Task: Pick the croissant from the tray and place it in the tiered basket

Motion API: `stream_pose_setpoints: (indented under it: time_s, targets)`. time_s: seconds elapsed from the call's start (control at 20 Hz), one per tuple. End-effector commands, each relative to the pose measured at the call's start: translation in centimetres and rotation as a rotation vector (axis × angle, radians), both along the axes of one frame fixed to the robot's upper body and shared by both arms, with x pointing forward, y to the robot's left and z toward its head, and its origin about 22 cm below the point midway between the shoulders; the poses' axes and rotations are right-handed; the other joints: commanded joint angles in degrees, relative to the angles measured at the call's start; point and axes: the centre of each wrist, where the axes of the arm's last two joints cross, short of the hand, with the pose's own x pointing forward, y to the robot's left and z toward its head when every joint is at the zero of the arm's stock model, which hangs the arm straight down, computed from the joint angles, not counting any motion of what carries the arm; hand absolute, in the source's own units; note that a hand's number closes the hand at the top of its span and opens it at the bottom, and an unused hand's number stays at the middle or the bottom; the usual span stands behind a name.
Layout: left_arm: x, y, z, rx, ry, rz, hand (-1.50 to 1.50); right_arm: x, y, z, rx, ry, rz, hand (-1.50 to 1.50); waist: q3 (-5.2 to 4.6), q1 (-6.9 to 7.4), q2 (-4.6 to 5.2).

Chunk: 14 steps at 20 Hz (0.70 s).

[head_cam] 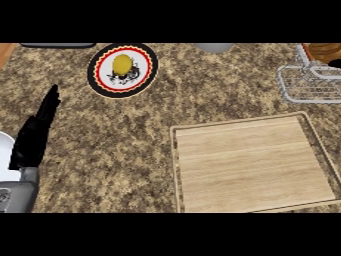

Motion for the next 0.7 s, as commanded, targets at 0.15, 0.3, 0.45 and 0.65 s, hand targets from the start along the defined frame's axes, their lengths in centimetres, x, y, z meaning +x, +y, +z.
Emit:
stream_pose_setpoints:
  time_s: [0.15, 0.3, 0.45, 0.65]
  targets:
    - [1.3, -1.8, 0.8, -0.007, 0.015, 0.005, 0.0, 0.2, -0.3, 2.0, 0.134, -0.186, -0.019, -1.5, -0.04, -0.29, -0.05]
    - [-0.2, 1.0, -0.5, 0.008, 0.032, 0.009, 0.0, -0.9, -2.0, 3.4, 0.157, -0.256, -0.052, -1.5, -0.09, -0.78, -0.34]
    - [1.7, 0.1, 0.6, 0.012, 0.031, 0.026, 0.0, -2.8, -5.1, 6.2, 0.185, -0.286, -0.095, -1.5, -0.11, -1.57, -0.39]
    - [-0.3, 0.9, 0.8, 0.015, 0.001, 0.025, 0.0, -5.6, -9.5, 7.3, 0.271, -0.213, -0.203, -1.5, -0.08, -0.87, -0.41]
